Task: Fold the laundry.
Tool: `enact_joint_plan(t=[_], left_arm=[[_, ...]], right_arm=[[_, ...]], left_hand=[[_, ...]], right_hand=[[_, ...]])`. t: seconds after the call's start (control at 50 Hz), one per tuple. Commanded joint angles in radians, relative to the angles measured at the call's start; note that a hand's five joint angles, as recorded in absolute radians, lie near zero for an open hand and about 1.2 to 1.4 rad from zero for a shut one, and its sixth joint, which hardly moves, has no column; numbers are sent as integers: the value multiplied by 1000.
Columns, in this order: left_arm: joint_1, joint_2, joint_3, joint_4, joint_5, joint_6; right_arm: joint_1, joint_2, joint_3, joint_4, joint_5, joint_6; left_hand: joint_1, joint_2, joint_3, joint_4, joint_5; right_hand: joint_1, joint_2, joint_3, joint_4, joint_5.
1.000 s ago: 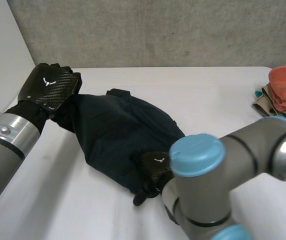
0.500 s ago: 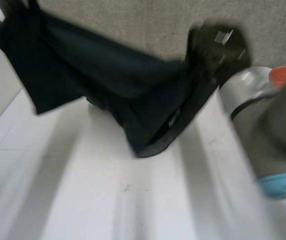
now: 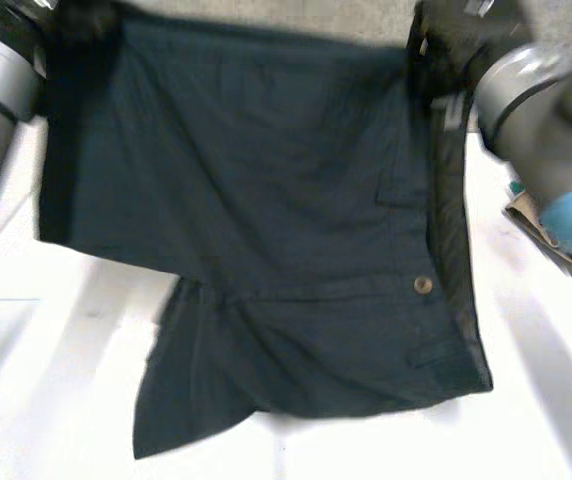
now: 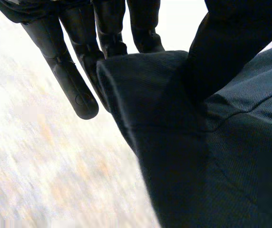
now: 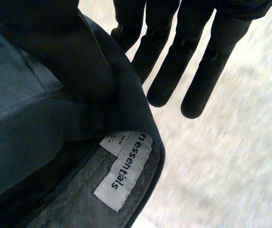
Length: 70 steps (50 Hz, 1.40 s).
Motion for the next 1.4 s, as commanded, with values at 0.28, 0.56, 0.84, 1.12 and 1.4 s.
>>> enact_joint_plan(t=[0.28, 0.56, 0.84, 1.12, 1.4], left_arm=[[-92, -751, 525, 259, 0, 87], [-144, -379, 144, 234, -133, 101], [-268, 131, -487, -233, -92, 164], [-296, 123, -754, -350, -72, 162], [-227, -77, -679, -48, -77, 170]], right_arm=[[-2, 728, -596, -285, 228, -203], [-31, 365, -281, -24, -86, -291], [-191, -27, 372, 230, -445, -480], [-343, -181, 870, 301, -579, -823], [-332, -112, 998, -233, -594, -765]], left_hand=[[-871, -894, -890, -896, -838], [-936, -959, -955, -961, -903], [-448, -472, -467, -474, -416], [-410, -433, -429, -435, -377], [-574, -597, -593, -599, -542]], right_hand=[[-945, -1005, -1015, -1024, -1006], [-945, -1005, -1015, -1024, -1006], [-829, -889, -899, -908, -890], [-415, -475, -485, -494, -476], [-591, -651, -661, -670, -652]])
